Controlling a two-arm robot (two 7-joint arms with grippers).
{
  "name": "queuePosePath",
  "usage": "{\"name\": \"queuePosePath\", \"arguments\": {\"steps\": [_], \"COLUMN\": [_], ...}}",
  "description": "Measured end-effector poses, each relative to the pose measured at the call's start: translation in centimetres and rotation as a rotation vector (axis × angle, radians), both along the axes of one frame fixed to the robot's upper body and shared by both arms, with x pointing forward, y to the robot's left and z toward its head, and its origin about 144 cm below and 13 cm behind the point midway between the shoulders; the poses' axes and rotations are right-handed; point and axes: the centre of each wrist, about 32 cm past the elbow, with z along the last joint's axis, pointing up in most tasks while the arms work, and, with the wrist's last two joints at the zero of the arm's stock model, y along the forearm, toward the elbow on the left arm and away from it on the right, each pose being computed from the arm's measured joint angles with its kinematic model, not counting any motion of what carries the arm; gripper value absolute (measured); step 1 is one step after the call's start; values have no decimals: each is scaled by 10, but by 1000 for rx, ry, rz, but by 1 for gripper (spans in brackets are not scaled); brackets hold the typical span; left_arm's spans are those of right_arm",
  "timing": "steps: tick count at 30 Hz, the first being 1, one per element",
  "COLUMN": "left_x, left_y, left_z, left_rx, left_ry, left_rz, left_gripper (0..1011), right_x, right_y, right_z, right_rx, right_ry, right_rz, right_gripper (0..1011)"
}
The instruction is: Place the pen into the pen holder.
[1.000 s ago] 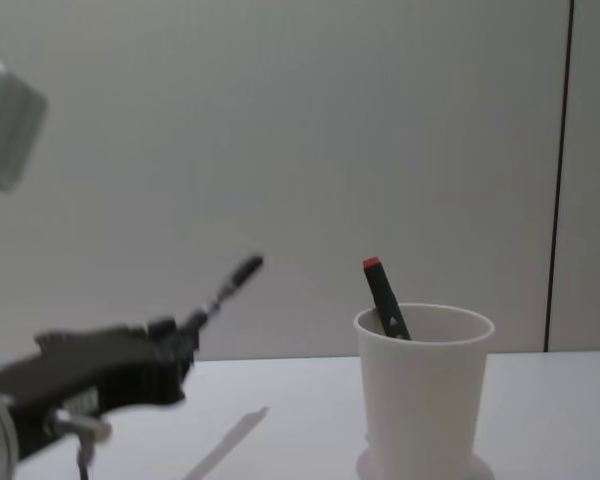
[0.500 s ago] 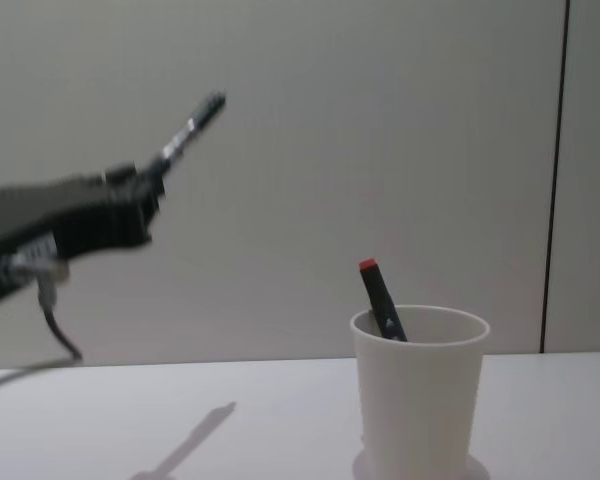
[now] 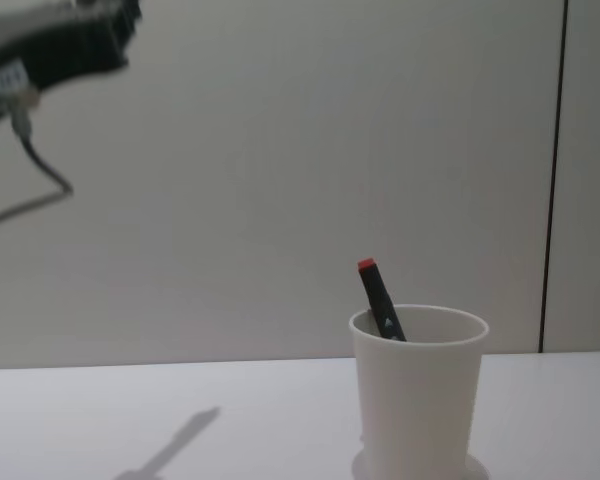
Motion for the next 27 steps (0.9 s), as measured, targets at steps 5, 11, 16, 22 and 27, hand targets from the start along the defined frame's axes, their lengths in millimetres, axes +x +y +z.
{"name": "queuePosePath", "arguments": {"steps": [5,11,16,22,27], "left_x": [4,7,9,10,10], "left_y": [1,1,2,2,2], "left_z": [10,18,23,26,28], "left_rx": [-17,-33,-41,-46,-48], "left_ry": [-59,-112,-140,-159,-170], "left_rz": [-12,-21,-25,-29,-31], "left_gripper": [130,130,131,130,130], "right_x": [3,7,11,16,20], "right_y": [6,16,26,37,47], "right_z": [9,23,35,49,59], "right_rx": [61,151,232,331,406], "right_ry": [-6,-19,-30,-42,-52], "right_rz": [49,125,196,284,351], "right_gripper": [1001,1001,1001,1001,1002]}}
